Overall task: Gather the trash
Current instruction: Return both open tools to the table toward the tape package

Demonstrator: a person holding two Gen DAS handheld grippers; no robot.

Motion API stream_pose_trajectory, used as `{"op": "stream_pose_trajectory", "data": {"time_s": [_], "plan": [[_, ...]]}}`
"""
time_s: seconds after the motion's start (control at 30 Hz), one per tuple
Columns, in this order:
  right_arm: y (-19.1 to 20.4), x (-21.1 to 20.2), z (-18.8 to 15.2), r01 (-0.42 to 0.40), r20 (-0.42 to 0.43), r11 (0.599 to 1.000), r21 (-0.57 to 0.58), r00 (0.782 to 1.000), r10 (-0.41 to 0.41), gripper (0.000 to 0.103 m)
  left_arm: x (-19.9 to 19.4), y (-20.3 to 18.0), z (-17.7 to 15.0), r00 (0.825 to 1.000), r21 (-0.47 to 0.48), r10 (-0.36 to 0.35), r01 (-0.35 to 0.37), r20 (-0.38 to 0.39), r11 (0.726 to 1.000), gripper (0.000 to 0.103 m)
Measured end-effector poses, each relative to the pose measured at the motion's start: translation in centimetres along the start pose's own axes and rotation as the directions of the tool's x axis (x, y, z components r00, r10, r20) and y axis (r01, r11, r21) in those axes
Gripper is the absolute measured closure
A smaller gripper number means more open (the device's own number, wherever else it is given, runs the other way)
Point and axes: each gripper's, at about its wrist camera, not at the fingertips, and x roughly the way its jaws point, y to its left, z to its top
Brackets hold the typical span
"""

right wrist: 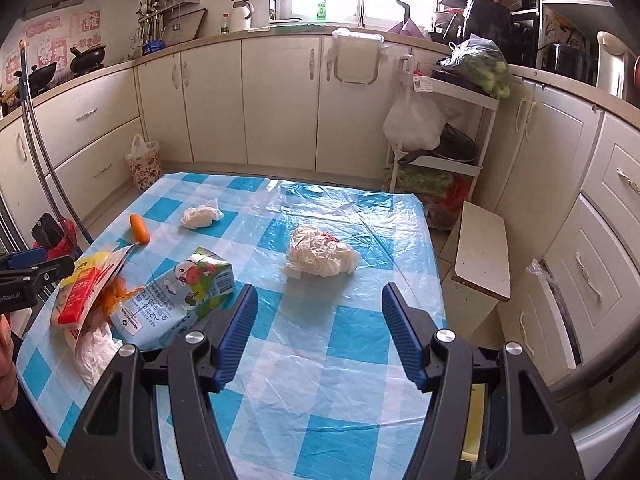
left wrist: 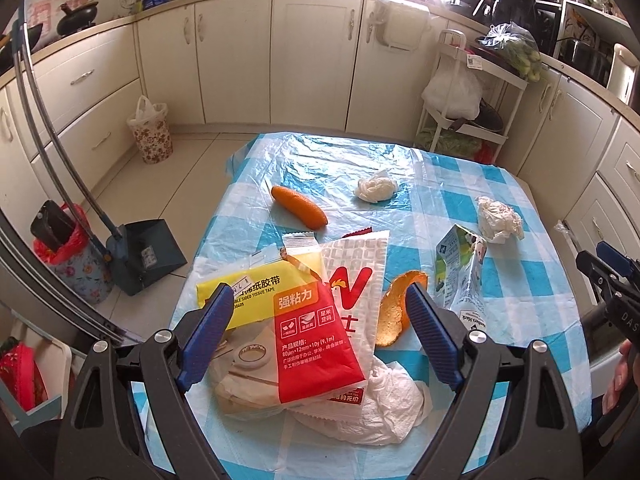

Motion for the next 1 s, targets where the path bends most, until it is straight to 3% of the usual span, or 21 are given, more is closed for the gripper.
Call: {"op": "stream_pose_trajectory", "data": {"time_s": [0.57, 1.0], "plan": [[0.1, 0.4, -0.1, -0.006, -0.01, 1.0, -0.004, 1.0, 0.006, 0.04, 0.7, 1.0, 0.0, 1.0, -0.013, 0.016, -0.017, -0.019, 1.0, 0.019], [-1.1, 0.9, -0.4, -0.123, -0.042, 0.987, 0.103, 0.991, 0.128, 0.04, 1.7, 3.0, -0.8, 0.996, 0.006, 0.039, -0.038, -0.084, 0.999, 0.019]]}}
